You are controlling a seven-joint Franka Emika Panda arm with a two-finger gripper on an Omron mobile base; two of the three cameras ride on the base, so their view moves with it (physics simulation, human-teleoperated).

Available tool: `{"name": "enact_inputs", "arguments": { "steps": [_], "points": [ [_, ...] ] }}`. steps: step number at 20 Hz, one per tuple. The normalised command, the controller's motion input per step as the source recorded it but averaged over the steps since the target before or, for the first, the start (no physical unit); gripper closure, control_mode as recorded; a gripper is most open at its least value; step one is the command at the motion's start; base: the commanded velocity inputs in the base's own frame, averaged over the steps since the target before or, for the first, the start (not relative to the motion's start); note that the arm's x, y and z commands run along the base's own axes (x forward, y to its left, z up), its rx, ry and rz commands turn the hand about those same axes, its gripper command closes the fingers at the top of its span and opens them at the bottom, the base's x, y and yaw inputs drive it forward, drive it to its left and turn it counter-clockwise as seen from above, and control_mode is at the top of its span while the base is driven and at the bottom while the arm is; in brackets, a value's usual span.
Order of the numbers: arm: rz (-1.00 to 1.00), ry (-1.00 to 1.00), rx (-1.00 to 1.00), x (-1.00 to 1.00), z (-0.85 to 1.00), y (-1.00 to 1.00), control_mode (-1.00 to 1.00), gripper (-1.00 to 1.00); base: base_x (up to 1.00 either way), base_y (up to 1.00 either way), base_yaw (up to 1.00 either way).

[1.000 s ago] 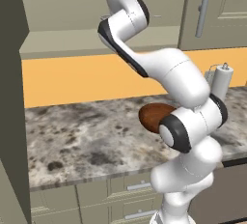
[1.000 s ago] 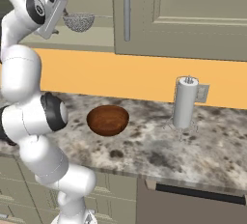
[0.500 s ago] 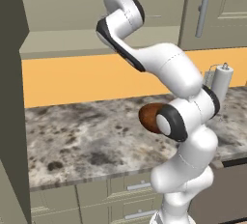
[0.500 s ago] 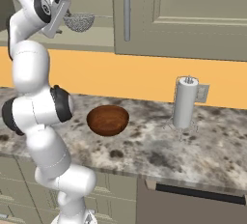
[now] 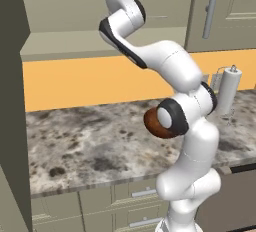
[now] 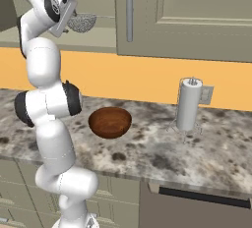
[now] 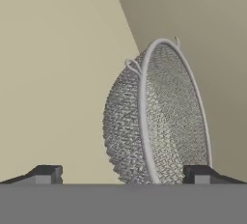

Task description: Open the cabinet and setup a tea strainer by placing it in the bowl upright.

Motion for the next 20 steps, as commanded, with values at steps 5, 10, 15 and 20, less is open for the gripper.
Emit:
{"name": "enact_inputs", "arguments": {
  "steps": [5, 10, 15, 20],
  "points": [
    [0.0, 0.0, 0.0, 0.37, 0.0, 0.07, -1.0, -1.0, 0.0, 0.0, 0.0],
    [0.0, 0.0, 0.0, 0.32, 0.0, 0.11, -1.0, -1.0, 0.0, 0.0, 0.0],
    [0.0, 0.01, 0.0, 0.07, 0.0, 0.02, -1.0, 1.0, 0.0, 0.0, 0.0],
    [0.0, 0.0, 0.0, 0.0, 0.0, 0.0, -1.0, 1.0, 0.0, 0.0, 0.0]
  ]
}}
